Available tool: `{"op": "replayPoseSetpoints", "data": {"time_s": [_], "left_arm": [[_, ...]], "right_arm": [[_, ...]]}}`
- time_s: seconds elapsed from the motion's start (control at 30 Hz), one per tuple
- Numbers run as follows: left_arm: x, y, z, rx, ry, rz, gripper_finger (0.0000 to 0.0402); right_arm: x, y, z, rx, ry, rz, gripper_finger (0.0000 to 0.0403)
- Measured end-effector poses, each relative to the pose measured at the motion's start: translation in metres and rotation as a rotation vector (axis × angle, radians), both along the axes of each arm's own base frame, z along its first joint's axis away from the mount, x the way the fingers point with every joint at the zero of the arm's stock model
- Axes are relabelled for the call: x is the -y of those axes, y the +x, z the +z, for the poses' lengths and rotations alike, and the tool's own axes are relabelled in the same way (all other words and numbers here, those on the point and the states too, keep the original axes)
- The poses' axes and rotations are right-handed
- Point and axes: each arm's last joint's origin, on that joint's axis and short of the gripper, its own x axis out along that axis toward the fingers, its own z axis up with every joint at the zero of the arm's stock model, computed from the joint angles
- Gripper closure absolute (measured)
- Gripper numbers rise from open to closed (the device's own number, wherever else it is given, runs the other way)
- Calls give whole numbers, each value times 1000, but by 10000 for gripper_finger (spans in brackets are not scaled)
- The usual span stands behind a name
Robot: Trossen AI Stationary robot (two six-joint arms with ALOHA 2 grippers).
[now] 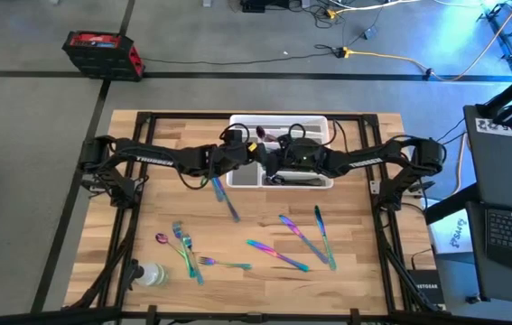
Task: Sort silverware
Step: Put the blue spoon into the tray organizer
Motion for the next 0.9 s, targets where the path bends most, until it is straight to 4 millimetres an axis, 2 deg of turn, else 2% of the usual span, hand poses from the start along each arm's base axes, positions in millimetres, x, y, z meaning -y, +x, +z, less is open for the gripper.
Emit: {"op": "replayPoseSetpoints", "data": {"time_s": [0.27, 0.6, 0.73, 0.9], "left_arm": [[0, 0, -1, -26, 19, -10, 401], [0, 0, -1, -37, 29, -15, 401], [0, 0, -1, -37, 28, -16, 401], [0, -1, -2, -43, 26, -18, 401]], "right_arm": [[0, 0, 0, -3, -13, 6, 387], [-1, 0, 0, -1, -12, 50, 388], [-1, 0, 3, 4, -29, 51, 367], [-1, -1, 4, 11, -36, 46, 309]]}}
